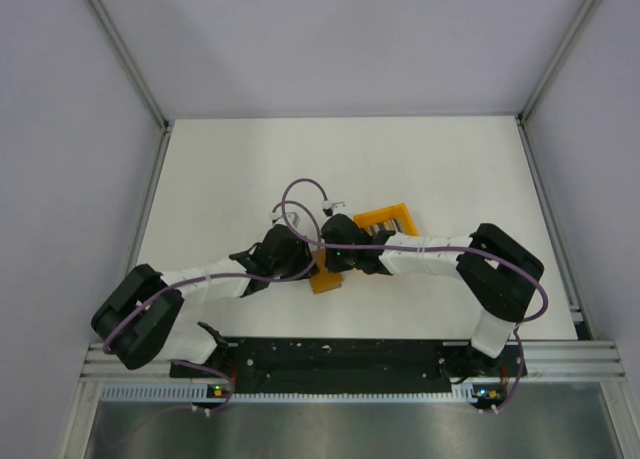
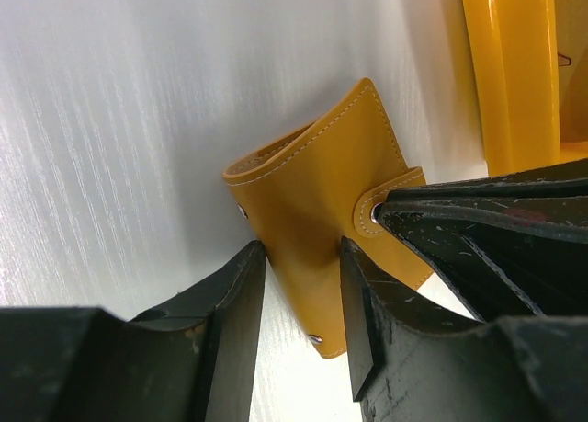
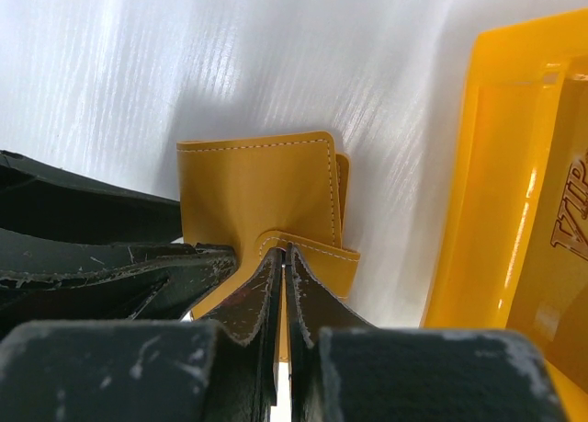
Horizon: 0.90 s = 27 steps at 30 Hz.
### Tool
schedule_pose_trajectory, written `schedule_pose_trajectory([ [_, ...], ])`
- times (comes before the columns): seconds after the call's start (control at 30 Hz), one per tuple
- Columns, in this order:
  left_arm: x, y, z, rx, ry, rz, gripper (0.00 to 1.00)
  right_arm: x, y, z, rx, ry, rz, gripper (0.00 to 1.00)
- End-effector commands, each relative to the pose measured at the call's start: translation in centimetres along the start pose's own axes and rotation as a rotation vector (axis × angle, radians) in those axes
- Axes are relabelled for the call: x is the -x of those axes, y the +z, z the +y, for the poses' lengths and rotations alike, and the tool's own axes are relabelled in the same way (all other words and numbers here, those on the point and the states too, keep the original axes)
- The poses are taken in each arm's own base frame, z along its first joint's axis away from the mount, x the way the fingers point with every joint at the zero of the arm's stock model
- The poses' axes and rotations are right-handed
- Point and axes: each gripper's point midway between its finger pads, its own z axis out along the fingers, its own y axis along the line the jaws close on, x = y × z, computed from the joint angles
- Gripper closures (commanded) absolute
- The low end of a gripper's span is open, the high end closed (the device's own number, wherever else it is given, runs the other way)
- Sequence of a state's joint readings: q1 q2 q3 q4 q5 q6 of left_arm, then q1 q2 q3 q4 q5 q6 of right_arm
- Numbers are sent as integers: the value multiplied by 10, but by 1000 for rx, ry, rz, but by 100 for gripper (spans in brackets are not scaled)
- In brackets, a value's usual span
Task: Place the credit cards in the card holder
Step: Close the card holder at the center of the board.
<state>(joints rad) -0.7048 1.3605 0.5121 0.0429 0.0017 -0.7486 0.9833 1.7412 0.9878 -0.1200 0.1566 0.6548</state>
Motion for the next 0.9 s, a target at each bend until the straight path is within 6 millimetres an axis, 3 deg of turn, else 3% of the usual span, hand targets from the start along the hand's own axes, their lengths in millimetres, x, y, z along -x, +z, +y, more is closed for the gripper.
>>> schedule_pose_trajectory([
  [0.0,-26,0,13,25,-2,75,57,-59,9,-27,-84,-34,172,100],
  [0.23,-19,-1,11,29,12,60,57,-61,7,-27,-72,-18,162,100],
  [0.63,-25,-4,13,38,-4,86,57,-57,-9,-19,-14,17,126,100],
  [0.87,-25,-6,17,46,22,83,56,-32,-24,-6,38,18,44,100],
])
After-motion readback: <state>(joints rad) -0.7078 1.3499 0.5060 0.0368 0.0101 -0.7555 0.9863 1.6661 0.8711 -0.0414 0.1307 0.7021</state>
